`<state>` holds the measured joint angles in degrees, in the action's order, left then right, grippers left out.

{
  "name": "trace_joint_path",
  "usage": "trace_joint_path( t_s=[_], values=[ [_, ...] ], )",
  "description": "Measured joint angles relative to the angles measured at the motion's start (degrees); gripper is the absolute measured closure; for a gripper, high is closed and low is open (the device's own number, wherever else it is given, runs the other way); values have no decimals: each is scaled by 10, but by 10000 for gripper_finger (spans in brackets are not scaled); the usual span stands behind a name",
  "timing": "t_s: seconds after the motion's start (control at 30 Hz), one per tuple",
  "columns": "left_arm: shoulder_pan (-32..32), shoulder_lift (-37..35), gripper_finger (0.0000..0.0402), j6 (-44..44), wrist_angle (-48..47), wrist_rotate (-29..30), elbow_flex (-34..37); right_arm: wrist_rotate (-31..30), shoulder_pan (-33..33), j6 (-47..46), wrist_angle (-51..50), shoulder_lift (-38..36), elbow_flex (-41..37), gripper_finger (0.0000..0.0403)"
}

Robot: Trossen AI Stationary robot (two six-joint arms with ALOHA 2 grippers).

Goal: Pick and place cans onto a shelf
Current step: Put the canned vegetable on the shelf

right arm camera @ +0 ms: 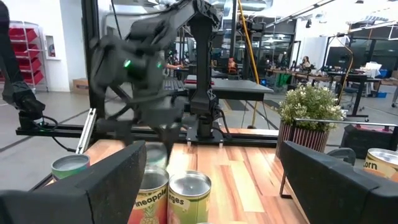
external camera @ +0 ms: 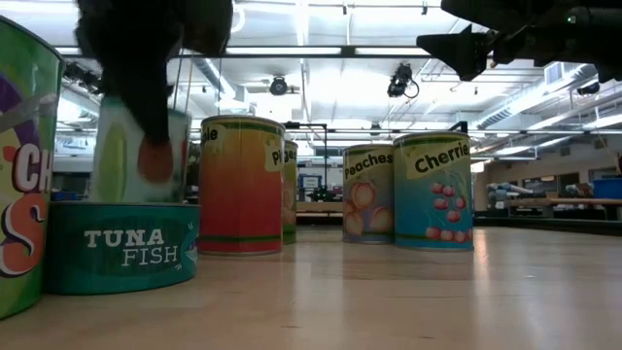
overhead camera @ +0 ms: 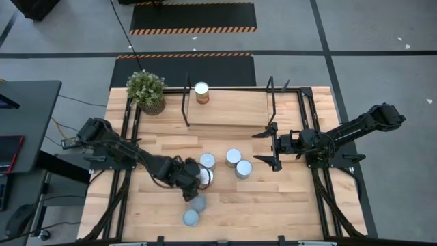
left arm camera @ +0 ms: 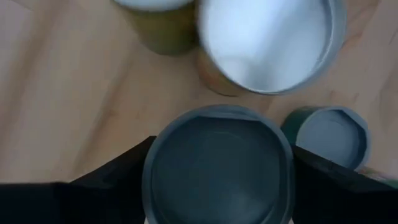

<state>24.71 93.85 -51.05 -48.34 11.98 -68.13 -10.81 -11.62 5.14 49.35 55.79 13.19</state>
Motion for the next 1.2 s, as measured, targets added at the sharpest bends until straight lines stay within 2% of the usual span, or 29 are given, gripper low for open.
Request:
trace_joint_path(
  t_s=[0.13, 0.27, 0.53, 0.73, 0.9, 1.0, 1.1, 1.2],
  values=[
    [-47, -25, 104, 71, -97, 3, -50, 0, 0, 4, 4, 0, 0, 27],
    [-114, -29, 102, 153, -165, 49, -99, 0, 0, 0, 3, 0, 0, 27],
    [-256, -28, 101, 365, -93, 42, -142, 0, 0, 9, 3, 0, 0, 27],
    [-350, -19, 100, 460, 9, -12, -128, 0, 0, 10, 3, 0, 0, 27],
    [-400, 6, 100, 486, 77, -56, -128, 0, 0, 11, 4, 0, 0, 27],
    [-402, 38, 99, 474, 112, -92, -141, 0, 0, 11, 3, 2, 0, 27],
    [-398, 75, 99, 484, 97, -101, -192, 0, 0, 11, 7, 4, 0, 27],
    [-411, 112, 99, 502, 39, -99, -250, 0, 0, 11, 8, 4, 0, 27]
  ],
)
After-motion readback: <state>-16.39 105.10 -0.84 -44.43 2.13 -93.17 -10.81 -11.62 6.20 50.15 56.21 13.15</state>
